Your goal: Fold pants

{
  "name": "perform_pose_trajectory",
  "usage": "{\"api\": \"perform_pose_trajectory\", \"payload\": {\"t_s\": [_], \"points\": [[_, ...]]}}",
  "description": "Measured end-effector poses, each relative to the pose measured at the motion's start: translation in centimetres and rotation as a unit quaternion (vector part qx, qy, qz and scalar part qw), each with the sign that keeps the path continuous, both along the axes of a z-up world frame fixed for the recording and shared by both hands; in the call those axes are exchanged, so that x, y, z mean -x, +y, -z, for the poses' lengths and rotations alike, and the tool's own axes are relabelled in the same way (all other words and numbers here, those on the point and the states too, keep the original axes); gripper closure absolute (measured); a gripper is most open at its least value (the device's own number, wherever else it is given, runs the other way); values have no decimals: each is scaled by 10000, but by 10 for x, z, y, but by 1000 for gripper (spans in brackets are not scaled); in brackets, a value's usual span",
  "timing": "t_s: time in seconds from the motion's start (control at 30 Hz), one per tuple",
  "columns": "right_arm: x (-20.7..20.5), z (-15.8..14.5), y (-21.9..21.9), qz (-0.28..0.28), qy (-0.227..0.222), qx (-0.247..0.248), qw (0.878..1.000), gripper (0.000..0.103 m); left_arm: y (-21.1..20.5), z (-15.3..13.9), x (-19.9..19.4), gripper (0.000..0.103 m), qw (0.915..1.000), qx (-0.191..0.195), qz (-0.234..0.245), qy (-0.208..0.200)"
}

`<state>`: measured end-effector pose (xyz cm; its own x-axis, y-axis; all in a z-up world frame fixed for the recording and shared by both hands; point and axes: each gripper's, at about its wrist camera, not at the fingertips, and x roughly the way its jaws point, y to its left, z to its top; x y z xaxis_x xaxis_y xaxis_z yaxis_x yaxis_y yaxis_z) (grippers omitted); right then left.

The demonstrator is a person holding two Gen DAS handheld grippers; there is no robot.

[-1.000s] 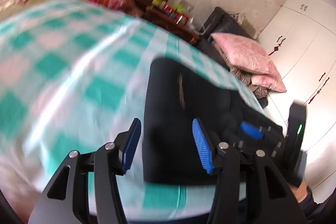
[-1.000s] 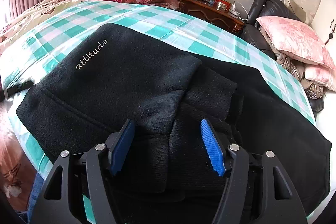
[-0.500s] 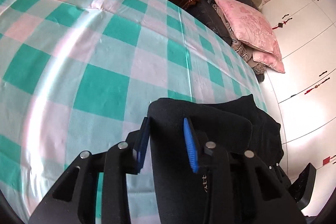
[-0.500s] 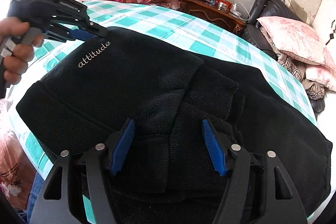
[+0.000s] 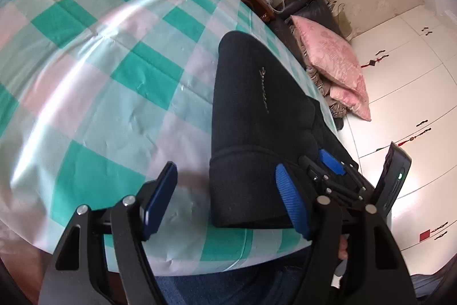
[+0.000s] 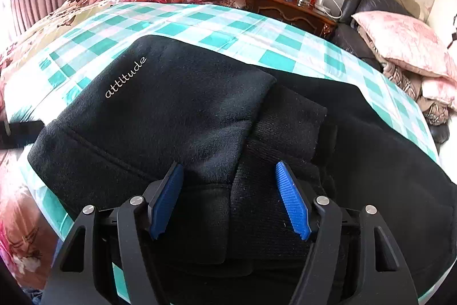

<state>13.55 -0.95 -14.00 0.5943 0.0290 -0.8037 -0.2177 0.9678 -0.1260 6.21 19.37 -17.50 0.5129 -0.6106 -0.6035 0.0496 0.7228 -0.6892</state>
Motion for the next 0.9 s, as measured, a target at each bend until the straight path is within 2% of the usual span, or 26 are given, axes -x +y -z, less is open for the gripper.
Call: {"api": "perform_pose_trajectory", "payload": {"t_s": [0.03,0.1,0.13,0.17,0.2,0.23,0.27,0.33,0.4,0.47,0.5,0.6,0.7,0.77,0.8,0.87,0.9], "points": [[-3,-2,-1,4,107,-31,9999,38,-5,0,1,34,9999,96,74,6],[-15,-16,-3,133,597,-379,9974,33,-15,2,1,40,9993,238,288,65],[-23,-31,-4,157,777,-752,9940,33,-25,-1,1,49,9995,-212,243,15],[-29,-50,1,79,726,-971,9926,31,-29,-2,3,52,9986,-469,228,-24],[-35,-66,7,8,616,-973,9933,28,-31,-4,4,59,9981,-583,173,-47],[-41,-81,15,-47,500,-925,9944,17,-31,-8,5,65,9980,-623,100,-90],[-50,-99,30,-186,481,-898,9946,10,-35,-17,10,66,9965,-791,73,-253],[-68,-108,61,-586,878,-792,9913,10,-49,-37,20,69,9895,-1291,24,-643],[-94,-103,101,-1022,1502,-525,9820,10,-61,-47,25,70,9831,-1640,-41,-809],[-111,-91,124,-1017,1756,-51,9792,10,-73,-56,29,71,9748,-2018,-155,-943],[-122,-78,138,-1006,1976,235,9748,10,-76,-58,30,71,9716,-2142,-179,-991],[-134,-43,155,-988,2594,647,9585,10,-93,-67,37,71,9568,-2622,-230,-1234],[-135,-19,161,-1014,2620,1148,9528,11,-104,-71,40,72,9453,-2936,-252,-1397],[-132,-7,159,-997,2568,1385,9513,34,-106,-71,41,72,9428,-2985,-279,-1460],[-131,-5,156,-979,2570,1313,9524,36,-106,-70,42,72,9426,-2979,-289,-1483],[-129,-5,151,-930,2535,1112,9564,50,-104,-68,42,72,9448,-2909,-311,-1478],[-124,-9,148,-910,2401,1009,9612,53,-102,-66,43,72,9461,-2859,-330,-1482]]}}
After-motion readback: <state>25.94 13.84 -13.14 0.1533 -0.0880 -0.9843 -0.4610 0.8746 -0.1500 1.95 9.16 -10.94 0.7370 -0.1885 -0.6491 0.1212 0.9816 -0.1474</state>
